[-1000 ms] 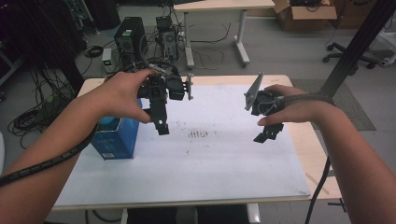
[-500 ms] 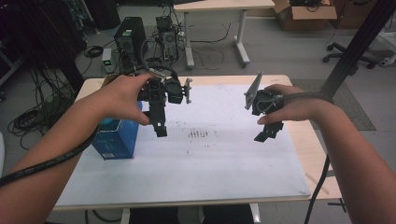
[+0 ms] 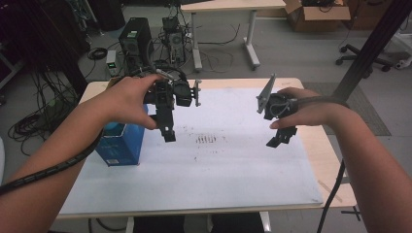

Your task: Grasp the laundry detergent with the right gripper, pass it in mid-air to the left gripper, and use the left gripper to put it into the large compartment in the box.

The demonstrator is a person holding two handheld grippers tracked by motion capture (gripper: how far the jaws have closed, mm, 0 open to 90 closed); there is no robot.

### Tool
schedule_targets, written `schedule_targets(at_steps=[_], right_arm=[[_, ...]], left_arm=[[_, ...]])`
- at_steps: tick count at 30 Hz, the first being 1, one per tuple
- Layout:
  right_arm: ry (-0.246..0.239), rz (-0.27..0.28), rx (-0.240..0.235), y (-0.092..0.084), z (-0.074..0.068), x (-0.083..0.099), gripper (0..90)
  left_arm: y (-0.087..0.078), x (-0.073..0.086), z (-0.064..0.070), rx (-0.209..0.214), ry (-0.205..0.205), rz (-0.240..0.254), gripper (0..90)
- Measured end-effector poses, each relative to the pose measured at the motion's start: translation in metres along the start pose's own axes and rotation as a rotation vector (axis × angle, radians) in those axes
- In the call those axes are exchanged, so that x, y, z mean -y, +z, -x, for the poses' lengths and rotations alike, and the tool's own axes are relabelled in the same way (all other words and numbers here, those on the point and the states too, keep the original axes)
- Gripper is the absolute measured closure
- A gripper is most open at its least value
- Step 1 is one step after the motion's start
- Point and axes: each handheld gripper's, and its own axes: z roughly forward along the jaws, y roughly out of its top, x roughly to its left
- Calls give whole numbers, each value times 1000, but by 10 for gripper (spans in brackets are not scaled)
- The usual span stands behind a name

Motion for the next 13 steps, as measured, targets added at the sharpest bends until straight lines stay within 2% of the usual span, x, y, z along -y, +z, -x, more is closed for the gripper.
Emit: schedule_targets(at_steps=[13], right_arm=[[1, 0, 2, -3, -1, -2, 38]], left_arm=[[4, 0, -6, 5, 3, 20, 2]])
